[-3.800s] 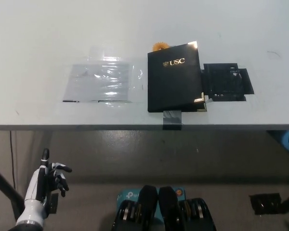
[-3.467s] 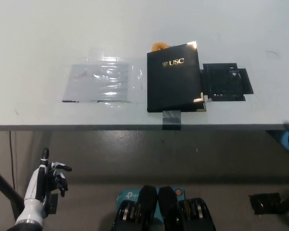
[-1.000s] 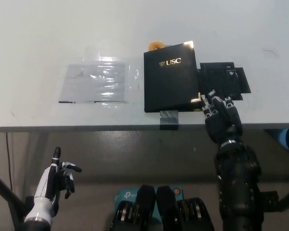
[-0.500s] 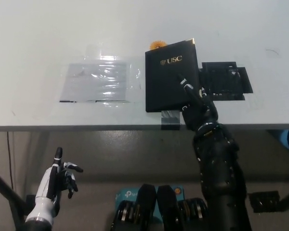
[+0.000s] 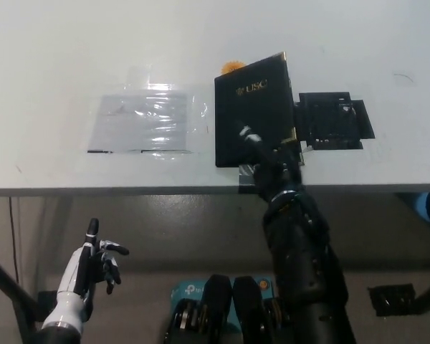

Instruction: The robot uses its right hand to push the cover of the diary kept in the middle of the desk towards the left to open it

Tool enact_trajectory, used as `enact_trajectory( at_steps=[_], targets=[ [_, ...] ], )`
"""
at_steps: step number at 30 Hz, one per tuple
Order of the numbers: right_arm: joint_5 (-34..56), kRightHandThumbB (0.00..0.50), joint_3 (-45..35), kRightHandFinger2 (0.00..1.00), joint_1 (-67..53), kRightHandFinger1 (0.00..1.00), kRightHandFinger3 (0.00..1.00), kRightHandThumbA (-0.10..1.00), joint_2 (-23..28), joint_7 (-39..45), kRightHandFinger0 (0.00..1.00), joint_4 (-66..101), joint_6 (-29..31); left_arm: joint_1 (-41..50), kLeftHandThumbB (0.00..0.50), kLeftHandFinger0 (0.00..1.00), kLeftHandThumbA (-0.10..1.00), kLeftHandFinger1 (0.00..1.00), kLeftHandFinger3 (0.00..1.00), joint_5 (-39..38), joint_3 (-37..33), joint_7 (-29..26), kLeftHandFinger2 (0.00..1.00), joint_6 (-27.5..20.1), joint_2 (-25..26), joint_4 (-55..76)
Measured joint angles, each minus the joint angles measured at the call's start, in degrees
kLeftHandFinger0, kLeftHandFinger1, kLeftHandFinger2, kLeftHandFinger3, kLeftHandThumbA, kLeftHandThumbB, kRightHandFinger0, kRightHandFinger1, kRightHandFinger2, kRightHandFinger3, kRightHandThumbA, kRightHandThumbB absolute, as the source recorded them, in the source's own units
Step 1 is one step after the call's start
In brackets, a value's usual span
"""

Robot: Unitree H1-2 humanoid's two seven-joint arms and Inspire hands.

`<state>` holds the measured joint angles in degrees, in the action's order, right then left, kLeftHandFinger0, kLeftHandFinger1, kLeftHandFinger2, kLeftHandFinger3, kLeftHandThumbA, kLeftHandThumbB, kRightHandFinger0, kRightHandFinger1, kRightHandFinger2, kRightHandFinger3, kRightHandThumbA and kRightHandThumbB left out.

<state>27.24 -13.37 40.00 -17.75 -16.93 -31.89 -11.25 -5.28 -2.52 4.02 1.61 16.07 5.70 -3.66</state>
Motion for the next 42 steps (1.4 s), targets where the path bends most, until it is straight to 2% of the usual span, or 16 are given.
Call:
enact_trajectory(
  at_steps=[3, 4, 13, 15, 17, 18, 19, 20, 21, 22, 24, 25, 26, 34, 40, 42],
  targets=[
    [-4.1, 0.222, 6.0, 1.0, -0.3, 1.0, 1.0, 1.0, 0.4, 0.0, 1.0, 0.4, 0.7, 0.0, 0.392, 0.13, 1.0, 0.21, 0.34, 0.0, -0.2, 0.0, 0.17, 0.1, 0.0, 0.0],
    [-5.2, 0.266, 7.8, 1.0, -0.4, 1.0, 1.0, 1.0, 0.4, 0.0, 1.0, 0.4, 0.8, 0.0, 0.41, 0.13, 1.0, 0.21, 0.34, 0.0, -0.4, 0.0, 0.16, 0.2, 0.0, 0.0],
    [-15.9, 0.305, 20.4, 1.0, -0.3, 1.0, 1.0, 1.0, 3.9, -0.7, 1.0, 0.3, 1.2, 0.0, 0.46, 0.13, 1.0, 0.21, 0.38, 0.0, -0.5, 0.1, 0.19, 0.4, 0.2, 0.0],
    [-18.1, 0.278, 23.0, 0.89, -0.3, 0.86, 1.0, 1.0, 5.2, -0.8, 0.68, 0.3, 1.3, -0.1, 0.45, 0.13, 1.0, 0.2, 0.38, 0.0, -0.7, 0.1, 0.17, 0.4, 0.4, 0.0],
    [-20.8, 0.249, 25.6, 0.87, -0.3, 0.85, 1.0, 1.0, 6.7, -1.0, 0.66, 0.3, 1.3, -0.1, 0.466, 0.12, 1.0, 0.19, 0.37, 0.0, -0.7, 0.1, 0.16, 0.4, 0.6, 0.0],
    [-22.1, 0.284, 27.1, 0.43, -0.3, 0.37, 1.0, 1.0, 7.5, -1.1, 0.26, 0.3, 1.3, -0.1, 0.47, 0.13, 1.0, 0.19, 0.37, 0.0, -0.8, 0.1, 0.16, 0.4, 0.7, 0.0],
    [-23.3, 0.319, 28.6, 0.79, -0.3, 0.61, 1.0, 1.0, 8.3, -1.1, 0.45, 0.3, 1.2, -0.2, 0.479, 0.13, 1.0, 0.19, 0.37, 0.0, -0.8, 0.1, 0.15, 0.4, 0.8, 0.0],
    [-24.0, 0.312, 29.6, 0.84, -0.3, 0.57, 1.0, 1.0, 8.8, -1.1, 0.45, 0.3, 1.2, -0.2, 0.476, 0.11, 1.0, 0.18, 0.36, 0.0, -0.8, 0.1, 0.15, 0.4, 0.8, 0.0],
    [-25.6, 0.314, 31.5, 0.83, -0.3, 0.56, 1.0, 1.0, 9.8, -1.1, 0.44, 0.2, 1.2, -0.3, 0.477, 0.11, 1.0, 0.18, 0.36, 0.0, -0.9, 0.1, 0.15, 0.4, 0.9, 0.0],
    [-26.3, 0.322, 32.5, 0.57, -0.3, 0.28, 1.0, 1.0, 10.3, -1.1, 0.18, 0.1, 1.2, -0.3, 0.47, 0.11, 1.0, 0.18, 0.35, 0.0, -0.9, 0.1, 0.13, 0.4, 0.9, 0.0],
    [-29.1, 0.31, 36.4, 0.6, -0.3, 0.15, 1.0, 1.0, 12.1, -1.0, 0.0, -0.3, 1.2, -0.3, 0.43, 0.06, 1.0, 0.15, 0.35, 0.0, -1.0, 0.2, 0.12, 0.4, 0.9, 0.0],
    [-30.2, 0.313, 37.6, 1.0, -0.3, 0.89, 1.0, 1.0, 12.7, -1.0, 0.63, -0.5, 1.2, -0.3, 0.446, 0.08, 1.0, 0.16, 0.35, 0.0, -1.0, 0.2, 0.12, 0.4, 0.9, 0.0],
    [-31.2, 0.308, 39.2, 1.0, -0.2, 1.0, 1.0, 1.0, 13.4, -0.9, 1.0, -0.7, 1.2, -0.3, 0.454, 0.11, 1.0, 0.17, 0.35, 0.0, -1.0, 0.2, 0.12, 0.4, 0.9, 0.0],
    [-40.6, 0.325, 50.7, 1.0, 2.9, 1.0, 1.0, 1.0, 17.7, 0.0, 1.0, -4.6, 1.9, -0.9, 0.5, 0.15, 1.0, 0.19, 0.37, 0.1, -1.9, 0.4, 0.12, 0.5, 1.5, -0.1],
    [-47.7, 0.396, 56.6, 1.0, 6.4, 1.0, 1.0, 1.0, 18.0, 0.9, 1.0, -8.5, 2.1, -2.3, 0.471, 0.16, 1.0, 0.18, 0.33, 0.2, -3.3, 1.0, 0.11, 0.7, 1.8, -0.1],
    [-49.8, 0.368, 57.5, 1.0, 7.6, 1.0, 1.0, 1.0, 17.8, 1.1, 1.0, -10.4, 2.3, -2.5, 0.45, 0.15, 1.0, 0.17, 0.32, 0.3, -3.7, 1.2, 0.11, 1.0, 1.7, 0.0]
  ],
)
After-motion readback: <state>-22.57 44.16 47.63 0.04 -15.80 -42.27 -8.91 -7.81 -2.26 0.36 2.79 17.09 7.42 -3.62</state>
